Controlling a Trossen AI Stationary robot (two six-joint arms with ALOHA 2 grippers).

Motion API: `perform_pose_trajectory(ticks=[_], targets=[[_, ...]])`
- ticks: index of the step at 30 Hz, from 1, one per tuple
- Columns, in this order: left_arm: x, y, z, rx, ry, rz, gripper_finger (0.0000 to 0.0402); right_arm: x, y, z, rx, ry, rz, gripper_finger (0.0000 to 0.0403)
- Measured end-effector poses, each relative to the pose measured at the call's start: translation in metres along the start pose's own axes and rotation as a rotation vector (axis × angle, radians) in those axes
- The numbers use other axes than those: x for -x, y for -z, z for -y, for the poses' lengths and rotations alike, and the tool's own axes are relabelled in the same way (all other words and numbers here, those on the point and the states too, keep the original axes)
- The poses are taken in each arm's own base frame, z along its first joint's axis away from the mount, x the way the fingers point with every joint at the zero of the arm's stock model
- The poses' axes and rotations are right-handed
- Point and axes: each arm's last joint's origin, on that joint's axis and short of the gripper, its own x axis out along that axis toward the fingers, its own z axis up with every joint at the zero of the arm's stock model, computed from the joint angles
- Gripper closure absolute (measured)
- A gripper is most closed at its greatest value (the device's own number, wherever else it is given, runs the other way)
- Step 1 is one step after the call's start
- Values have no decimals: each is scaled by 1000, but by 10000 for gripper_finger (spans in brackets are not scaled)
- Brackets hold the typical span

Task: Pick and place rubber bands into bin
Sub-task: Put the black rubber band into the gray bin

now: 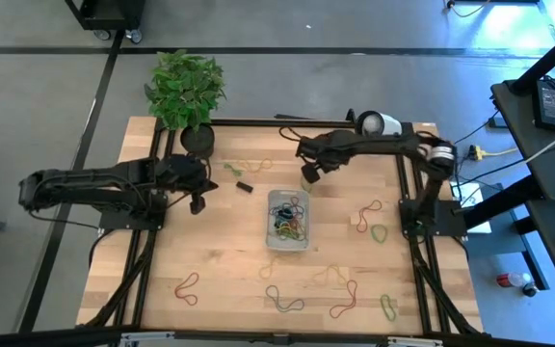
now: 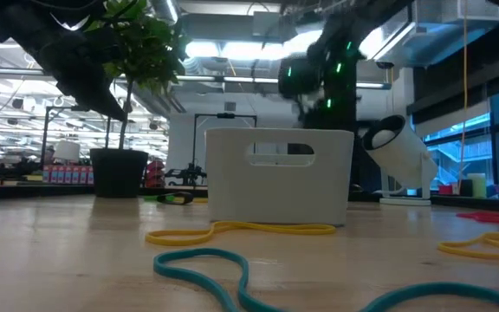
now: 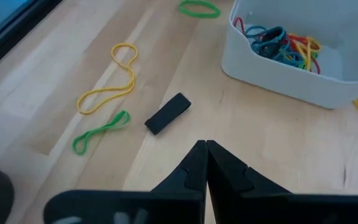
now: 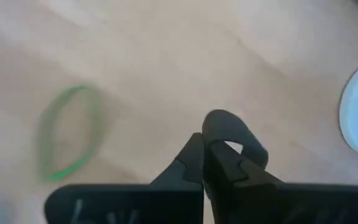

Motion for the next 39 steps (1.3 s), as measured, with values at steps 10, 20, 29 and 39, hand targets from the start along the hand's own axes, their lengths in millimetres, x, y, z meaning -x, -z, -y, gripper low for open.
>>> perform_pose_trajectory(ticks=[10, 20, 29, 39], targets=[[2, -2, 20, -76, 5, 67, 400, 101, 39, -14, 158, -292, 294, 401], [4, -7, 36, -118, 73, 155, 399, 99, 57, -78, 460, -601, 346, 402], [4, -9, 38, -102, 65, 179, 399, 47, 68, -114, 535, -588, 183, 401], [4, -9, 38, -95, 68, 177, 399, 41, 68, -117, 501, -582, 160, 334]])
